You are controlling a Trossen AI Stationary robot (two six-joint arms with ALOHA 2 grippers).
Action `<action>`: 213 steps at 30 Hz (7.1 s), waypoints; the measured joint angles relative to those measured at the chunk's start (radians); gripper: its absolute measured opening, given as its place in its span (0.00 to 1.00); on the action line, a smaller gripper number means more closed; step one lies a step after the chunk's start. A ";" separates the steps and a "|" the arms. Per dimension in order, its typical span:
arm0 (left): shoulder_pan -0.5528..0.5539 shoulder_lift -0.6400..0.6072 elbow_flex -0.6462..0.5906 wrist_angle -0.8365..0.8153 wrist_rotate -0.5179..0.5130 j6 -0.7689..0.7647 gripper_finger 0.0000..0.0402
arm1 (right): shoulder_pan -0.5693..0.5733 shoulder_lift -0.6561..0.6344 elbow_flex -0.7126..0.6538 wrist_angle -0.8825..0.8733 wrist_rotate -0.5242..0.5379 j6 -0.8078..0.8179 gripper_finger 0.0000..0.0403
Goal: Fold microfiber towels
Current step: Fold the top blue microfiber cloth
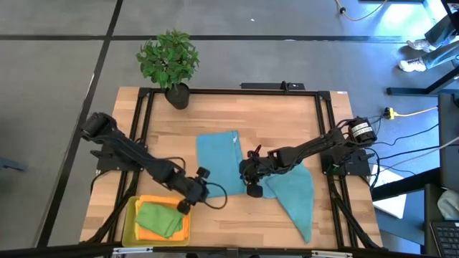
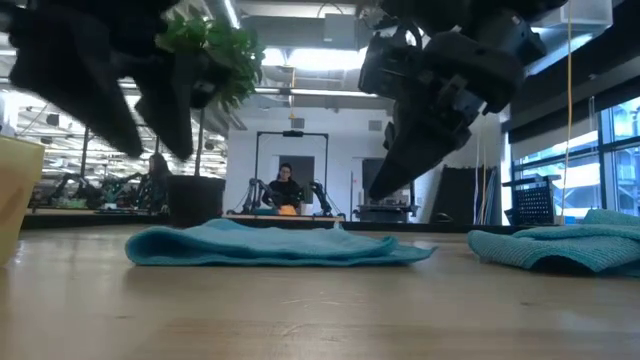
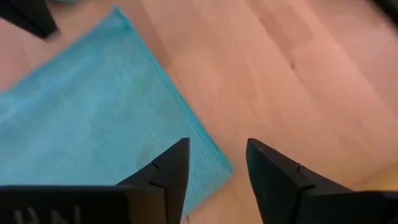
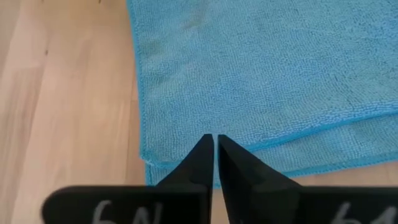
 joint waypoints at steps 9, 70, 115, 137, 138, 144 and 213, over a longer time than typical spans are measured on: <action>0.000 0.179 0.163 -0.207 -0.049 -0.021 0.46 | 0.004 0.000 0.000 0.002 0.001 0.000 0.10; 0.083 0.192 0.221 -0.268 0.032 -0.099 0.48 | -0.284 0.041 0.001 0.167 0.197 -0.260 0.10; 0.096 0.191 0.221 -0.308 -0.074 -0.078 0.48 | -0.444 0.087 -0.004 0.054 0.195 -0.107 0.03; 0.098 0.260 0.222 -0.338 -0.106 -0.136 0.48 | -0.045 -0.067 -0.025 -0.108 0.381 0.021 0.03; 0.100 0.260 0.222 -0.342 -0.097 -0.135 0.48 | -0.023 -0.067 -0.028 -0.106 0.397 0.031 0.03; 0.103 0.254 0.219 -0.356 -0.041 -0.151 0.48 | 0.066 -0.066 -0.039 -0.100 0.483 0.083 0.03; 0.151 0.277 0.284 -0.418 0.007 -0.202 0.48 | 0.167 0.094 -0.193 0.348 0.488 -0.739 0.63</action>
